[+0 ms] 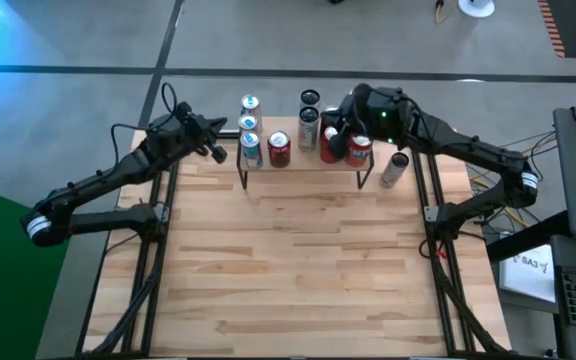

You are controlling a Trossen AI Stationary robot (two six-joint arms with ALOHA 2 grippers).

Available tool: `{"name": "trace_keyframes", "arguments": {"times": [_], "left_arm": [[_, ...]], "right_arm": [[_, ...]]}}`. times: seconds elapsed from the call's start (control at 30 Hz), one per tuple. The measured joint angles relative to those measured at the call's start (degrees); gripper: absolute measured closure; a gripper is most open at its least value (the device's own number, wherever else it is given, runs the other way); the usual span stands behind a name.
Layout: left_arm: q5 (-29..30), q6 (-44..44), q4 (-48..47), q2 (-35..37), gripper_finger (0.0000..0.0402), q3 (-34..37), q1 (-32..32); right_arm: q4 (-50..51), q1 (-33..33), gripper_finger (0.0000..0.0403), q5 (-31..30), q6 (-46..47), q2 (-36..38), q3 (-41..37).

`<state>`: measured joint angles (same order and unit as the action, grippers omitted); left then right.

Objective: Place canned beverage on shelf
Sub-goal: Adjust the white blue soda can from the shelf

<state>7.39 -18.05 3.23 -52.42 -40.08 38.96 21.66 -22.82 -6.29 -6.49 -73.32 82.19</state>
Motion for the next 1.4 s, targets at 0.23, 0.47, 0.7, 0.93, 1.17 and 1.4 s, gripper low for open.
{"name": "trace_keyframes", "arguments": {"times": [0.23, 0.47, 0.7, 0.93, 1.17, 1.4], "left_arm": [[-0.69, 0.69, 2.37, 0.00, 0.0401, -0.04, 0.00], [-0.97, 2.47, 4.94, 0.06, 0.0402, -0.06, -0.28], [-1.48, 2.49, 5.58, 0.33, 0.0402, -0.06, -0.28], [-11.75, 4.88, 11.70, 0.21, 0.0401, -0.06, -0.31], [-19.17, 7.76, 13.92, -1.25, 0.0401, -2.15, -0.39], [-21.21, 8.30, 13.23, -6.58, 0.0401, -7.79, -1.84]], "right_arm": [[-0.19, -2.88, 0.0394, 4.22, 0.41, -1.28, 1.49], [1.30, -3.10, 0.0394, 6.42, -0.59, -7.52, 6.26], [2.09, -3.11, 0.0394, 5.82, 0.44, -11.46, 10.01], [4.47, -3.11, 0.0394, 1.97, 0.51, -14.96, 13.32], [10.31, -3.06, 0.0394, 1.78, 0.47, -16.31, 16.58], [14.15, -2.96, 0.0394, 1.78, 0.49, -14.19, 16.00]]}}
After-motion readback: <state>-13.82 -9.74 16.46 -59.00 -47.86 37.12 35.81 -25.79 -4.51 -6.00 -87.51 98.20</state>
